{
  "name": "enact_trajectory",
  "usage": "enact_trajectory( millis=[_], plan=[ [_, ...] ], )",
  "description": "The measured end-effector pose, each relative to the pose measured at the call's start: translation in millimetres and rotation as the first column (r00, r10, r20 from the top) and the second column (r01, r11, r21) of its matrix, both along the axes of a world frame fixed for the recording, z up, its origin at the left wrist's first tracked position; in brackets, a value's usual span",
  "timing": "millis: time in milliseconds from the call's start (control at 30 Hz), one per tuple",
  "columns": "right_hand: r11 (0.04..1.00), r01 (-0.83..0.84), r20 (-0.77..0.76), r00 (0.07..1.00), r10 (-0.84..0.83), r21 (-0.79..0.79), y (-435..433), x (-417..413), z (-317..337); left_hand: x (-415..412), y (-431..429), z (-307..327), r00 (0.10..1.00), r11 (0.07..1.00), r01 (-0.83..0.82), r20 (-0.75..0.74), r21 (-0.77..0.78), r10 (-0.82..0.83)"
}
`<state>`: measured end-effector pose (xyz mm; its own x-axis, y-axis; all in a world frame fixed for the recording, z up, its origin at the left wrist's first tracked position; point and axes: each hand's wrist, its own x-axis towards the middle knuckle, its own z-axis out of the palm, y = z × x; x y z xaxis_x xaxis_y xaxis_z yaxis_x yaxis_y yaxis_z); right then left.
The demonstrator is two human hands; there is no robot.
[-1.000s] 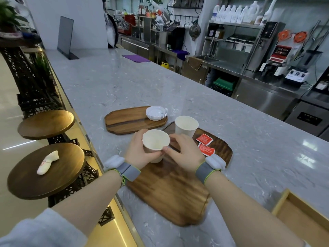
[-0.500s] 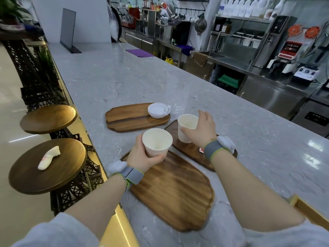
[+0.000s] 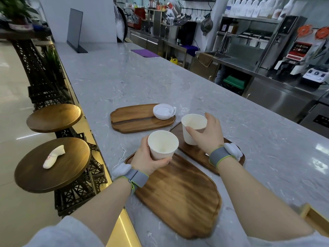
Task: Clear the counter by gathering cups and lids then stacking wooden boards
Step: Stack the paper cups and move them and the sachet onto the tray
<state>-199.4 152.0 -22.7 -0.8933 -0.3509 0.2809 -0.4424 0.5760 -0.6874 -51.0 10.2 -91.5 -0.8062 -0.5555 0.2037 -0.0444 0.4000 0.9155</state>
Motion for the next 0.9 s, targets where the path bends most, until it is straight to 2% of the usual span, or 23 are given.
enact_trajectory(
  millis=[200, 367, 667, 900],
  plan=[
    [0.97, -0.16, -0.163, 0.978, 0.13, -0.184, -5, 24, 31, -1, 0, 1, 1.0, 1.0, -0.003, 0.0, 0.001, 0.003],
    [0.927, -0.278, -0.195, 0.953, 0.233, -0.252, -14, 56, 45, 0, -1, 2, 1.0, 1.0, 0.012, -0.006, 0.012, -0.012],
    [0.91, -0.401, -0.119, 0.914, 0.389, -0.104, -20, 83, 16, 1, -2, 1, 0.999, 0.999, 0.043, -0.023, 0.026, -0.043],
    [0.929, -0.366, -0.078, 0.926, 0.37, 0.06, -14, 79, -10, 2, -3, 1, 0.999, 0.999, 0.031, 0.013, 0.009, -0.031]
  ],
)
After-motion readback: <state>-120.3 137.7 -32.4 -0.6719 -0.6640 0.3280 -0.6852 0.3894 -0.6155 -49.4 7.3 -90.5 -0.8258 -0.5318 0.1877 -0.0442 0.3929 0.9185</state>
